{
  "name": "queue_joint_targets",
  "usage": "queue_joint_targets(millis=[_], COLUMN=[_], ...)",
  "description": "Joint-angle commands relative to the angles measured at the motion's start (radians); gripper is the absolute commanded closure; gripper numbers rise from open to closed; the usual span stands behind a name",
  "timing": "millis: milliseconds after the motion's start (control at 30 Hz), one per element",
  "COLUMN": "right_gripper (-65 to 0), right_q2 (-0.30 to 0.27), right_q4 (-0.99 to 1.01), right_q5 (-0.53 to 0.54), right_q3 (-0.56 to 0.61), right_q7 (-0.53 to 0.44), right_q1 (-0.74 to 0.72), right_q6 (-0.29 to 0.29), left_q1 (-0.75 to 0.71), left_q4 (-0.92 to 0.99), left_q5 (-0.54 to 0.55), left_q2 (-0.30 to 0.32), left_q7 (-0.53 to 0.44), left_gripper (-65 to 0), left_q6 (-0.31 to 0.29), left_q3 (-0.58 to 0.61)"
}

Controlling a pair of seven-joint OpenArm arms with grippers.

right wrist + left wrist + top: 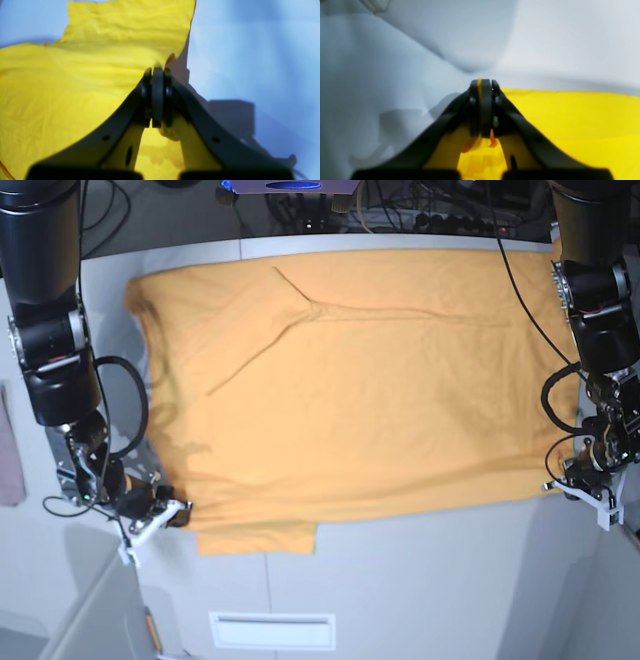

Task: Fold the T-shirt properly
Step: 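Grasp the hem corners with both grippers and lift them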

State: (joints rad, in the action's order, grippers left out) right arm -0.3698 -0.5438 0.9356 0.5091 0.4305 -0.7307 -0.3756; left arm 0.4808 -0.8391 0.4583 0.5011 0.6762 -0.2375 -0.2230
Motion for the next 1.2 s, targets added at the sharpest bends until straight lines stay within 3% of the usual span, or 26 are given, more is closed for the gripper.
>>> queue_joint_targets(millis=[0,200,533,833,1167], right_gripper=[0.0,0.0,0.0,0.0,0.0], right_q2=[-0.011,-0.039,-0.097,-0.099,-0.114], right_q4=[-0.022,-0.038,-0.246,-0.359,-0.47], right_q5=[0.012,0.013,0.018,0.013,0.015], right_q3=[-0.004,-0.008,-0.016,-0.174,-0.178], right_q7=[-0.017,0.029,0.035,0.13,0.181], right_q1=[-0.037,-0.02,0.13,0.227,0.27], right_q6=[-0.006,-0.006,-0.006,-0.004,-0.004], left_q1=[0.014,-0.113,-0.276,-0.37,-0.423], left_q4=[-0.044,-0.196,-0.4,-0.492,-0.589], left_q5=[0.007,0.009,0.01,0.009,0.01], left_q2=[0.023,0.021,0.008,-0.003,-0.002], left_q7=[-0.009,0.033,0.063,0.063,0.064], left_gripper=[0.0,0.0,0.0,0.0,0.0], left_q6=[-0.004,-0.004,-0.004,-0.006,-0.006], left_q3=[-0.023,-0.111,-0.187,-0.195,-0.197])
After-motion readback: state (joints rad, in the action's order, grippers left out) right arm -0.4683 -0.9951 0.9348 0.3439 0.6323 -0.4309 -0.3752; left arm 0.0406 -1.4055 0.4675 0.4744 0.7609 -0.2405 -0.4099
